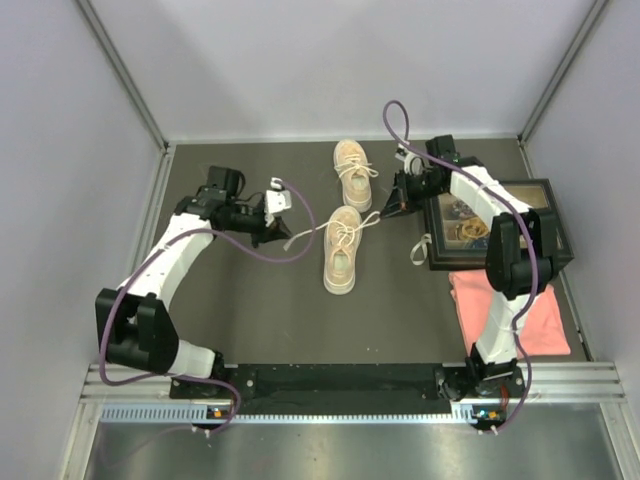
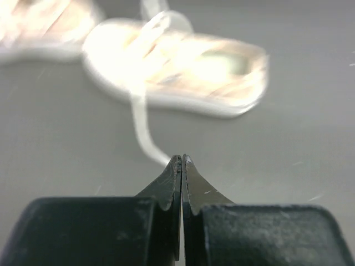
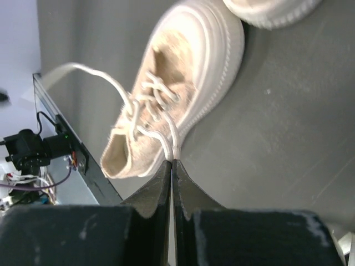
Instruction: Tie the shoes
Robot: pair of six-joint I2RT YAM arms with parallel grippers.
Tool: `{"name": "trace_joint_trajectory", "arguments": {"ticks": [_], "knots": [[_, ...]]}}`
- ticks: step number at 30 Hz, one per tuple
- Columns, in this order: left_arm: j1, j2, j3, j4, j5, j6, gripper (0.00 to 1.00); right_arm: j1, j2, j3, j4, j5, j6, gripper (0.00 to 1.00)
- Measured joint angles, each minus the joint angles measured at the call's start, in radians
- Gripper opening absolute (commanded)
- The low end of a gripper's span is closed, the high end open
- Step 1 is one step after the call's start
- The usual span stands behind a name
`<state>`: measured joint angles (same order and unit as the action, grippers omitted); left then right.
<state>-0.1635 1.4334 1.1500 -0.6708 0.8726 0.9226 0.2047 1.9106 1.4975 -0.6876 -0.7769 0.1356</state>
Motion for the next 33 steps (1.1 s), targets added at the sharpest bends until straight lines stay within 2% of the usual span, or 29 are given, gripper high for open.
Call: {"name": "trace_joint_trajectory", "arguments": {"ticks": [6, 8, 11, 13, 14, 15, 16, 19, 22, 33], "knots": [[-0.237, -0.015, 0.041, -0.094, 0.094, 0.015, 0.00, 0.038, 0.000, 0.046, 0.039, -0.026, 0.002, 0.00], [-0.325, -0.015, 0.040, -0.069, 0.113, -0.039, 0.00, 0.063, 0.001, 0.050, 0.047, -0.032, -0.002, 0.00], [-0.432, -0.008, 0.029, 0.056, 0.125, -0.144, 0.00, 0.106, 0.004, 0.061, 0.053, -0.038, -0.013, 0.00], [-0.473, 0.008, 0.024, 0.138, 0.117, -0.226, 0.20, 0.127, 0.008, 0.075, 0.051, -0.039, -0.023, 0.00], [-0.480, 0.018, 0.020, 0.178, 0.095, -0.270, 0.29, 0.135, 0.010, 0.082, 0.052, -0.039, -0.029, 0.00], [-0.471, 0.023, 0.008, 0.220, 0.068, -0.311, 0.45, 0.141, 0.011, 0.087, 0.050, -0.039, -0.035, 0.00], [-0.448, 0.023, -0.015, 0.261, 0.041, -0.351, 0.50, 0.144, 0.011, 0.088, 0.051, -0.039, -0.040, 0.00], [-0.337, 0.010, -0.119, 0.362, -0.066, -0.423, 0.54, 0.147, 0.011, 0.087, 0.050, -0.032, -0.056, 0.00], [-0.254, 0.004, -0.226, 0.389, -0.190, -0.410, 0.55, 0.146, 0.011, 0.087, 0.051, -0.029, -0.063, 0.00], [-0.270, 0.167, -0.260, 0.376, -0.399, -0.301, 0.56, 0.145, 0.011, 0.086, 0.042, -0.029, -0.074, 0.00]]}}
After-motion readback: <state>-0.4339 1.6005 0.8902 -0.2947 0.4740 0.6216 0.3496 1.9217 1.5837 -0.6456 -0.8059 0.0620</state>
